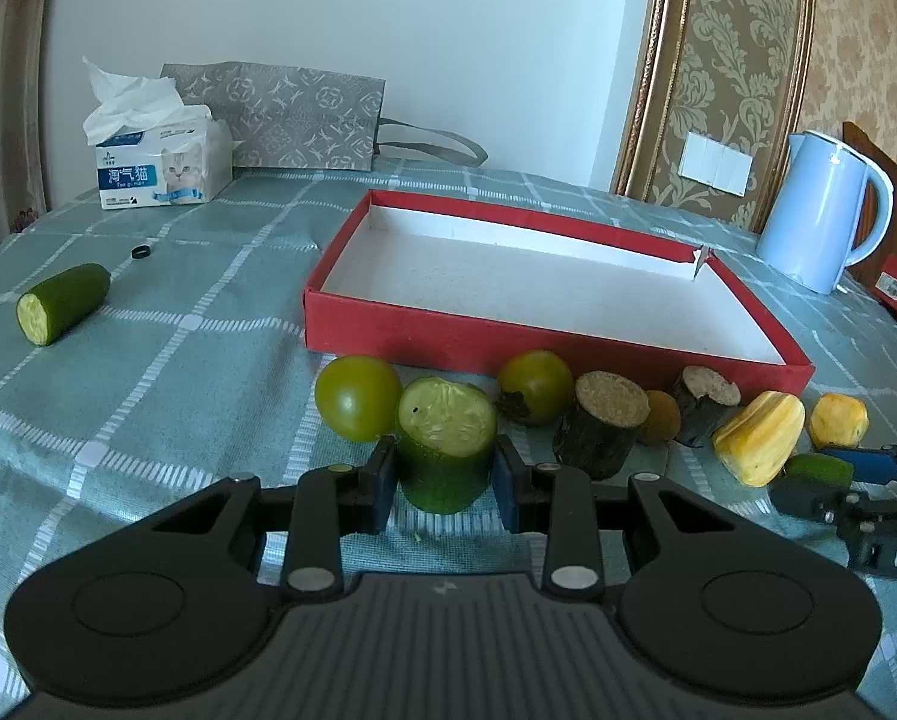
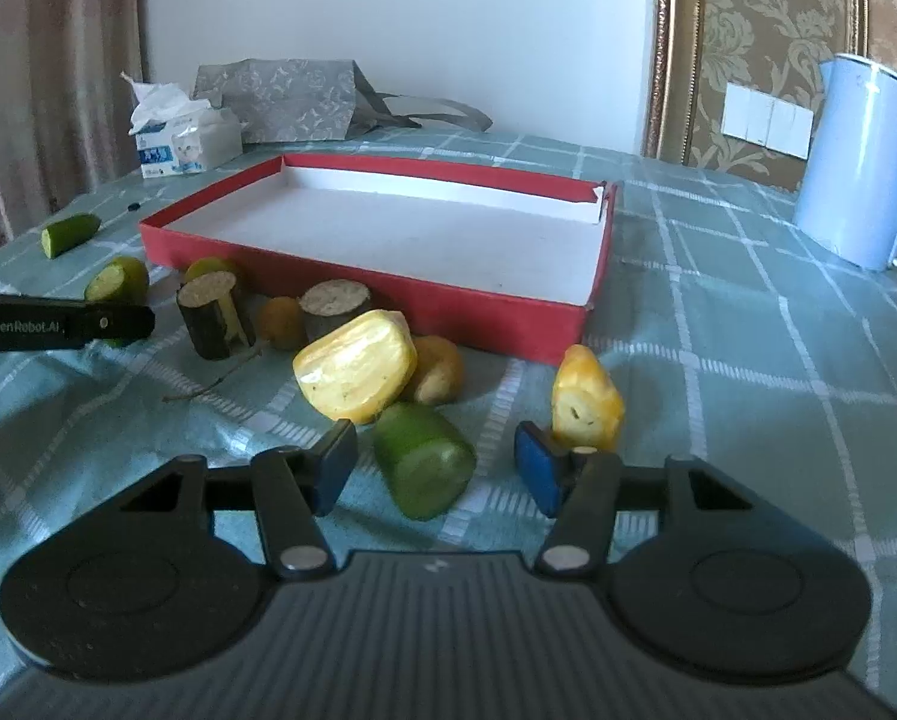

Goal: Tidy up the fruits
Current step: 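Close the left gripper on the cucumber chunk while the right gripper grasps a cucumber slice, then carry the cucumber chunk into the tray and open the left gripper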

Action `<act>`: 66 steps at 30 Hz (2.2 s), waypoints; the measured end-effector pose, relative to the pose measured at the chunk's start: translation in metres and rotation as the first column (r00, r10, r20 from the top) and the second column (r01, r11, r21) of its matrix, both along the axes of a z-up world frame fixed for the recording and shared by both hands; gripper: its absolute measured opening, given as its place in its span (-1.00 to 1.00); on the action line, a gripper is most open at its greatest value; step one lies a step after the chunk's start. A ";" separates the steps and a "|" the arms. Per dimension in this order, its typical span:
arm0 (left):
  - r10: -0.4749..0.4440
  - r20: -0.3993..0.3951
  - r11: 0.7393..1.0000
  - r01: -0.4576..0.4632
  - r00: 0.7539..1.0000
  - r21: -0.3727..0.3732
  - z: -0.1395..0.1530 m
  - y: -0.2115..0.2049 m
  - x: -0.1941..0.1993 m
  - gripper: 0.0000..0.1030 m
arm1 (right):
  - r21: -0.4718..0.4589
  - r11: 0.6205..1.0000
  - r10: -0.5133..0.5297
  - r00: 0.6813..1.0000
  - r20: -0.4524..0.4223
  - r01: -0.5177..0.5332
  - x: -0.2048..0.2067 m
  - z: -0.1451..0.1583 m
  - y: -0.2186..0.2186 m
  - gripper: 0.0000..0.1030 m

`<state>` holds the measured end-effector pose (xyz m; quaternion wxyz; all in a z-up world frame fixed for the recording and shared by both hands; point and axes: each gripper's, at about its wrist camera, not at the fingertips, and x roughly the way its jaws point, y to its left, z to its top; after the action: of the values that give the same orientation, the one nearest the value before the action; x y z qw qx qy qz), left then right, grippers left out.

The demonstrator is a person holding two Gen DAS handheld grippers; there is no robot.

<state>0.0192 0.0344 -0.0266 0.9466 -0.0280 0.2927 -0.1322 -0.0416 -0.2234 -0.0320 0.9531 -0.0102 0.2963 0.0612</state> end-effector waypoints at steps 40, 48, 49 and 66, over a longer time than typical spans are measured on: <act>-0.048 -0.056 0.988 0.056 0.997 0.146 0.042 -0.073 0.143 -0.37 | 0.105 0.992 -0.066 0.998 0.009 0.065 0.000 0.000 -0.017 -0.43; -0.015 -0.102 0.986 0.032 0.995 0.167 0.020 -0.081 0.174 -0.18 | 0.107 0.992 -0.065 0.998 0.009 0.064 0.000 0.000 -0.018 -0.43; -0.007 -0.092 0.984 0.023 0.996 0.175 0.020 -0.082 0.174 -0.04 | 0.106 0.992 -0.065 0.998 0.008 0.064 0.000 0.000 -0.018 -0.43; 0.080 0.178 0.989 -0.101 0.981 0.110 0.054 -0.028 0.056 0.72 | 0.101 0.993 -0.062 0.998 0.007 0.061 0.001 0.000 -0.017 -0.42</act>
<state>0.0749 0.0069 0.0278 0.9735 0.0264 0.2152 -0.0732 -0.0407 -0.2401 -0.0325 0.9553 0.0468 0.2882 0.0466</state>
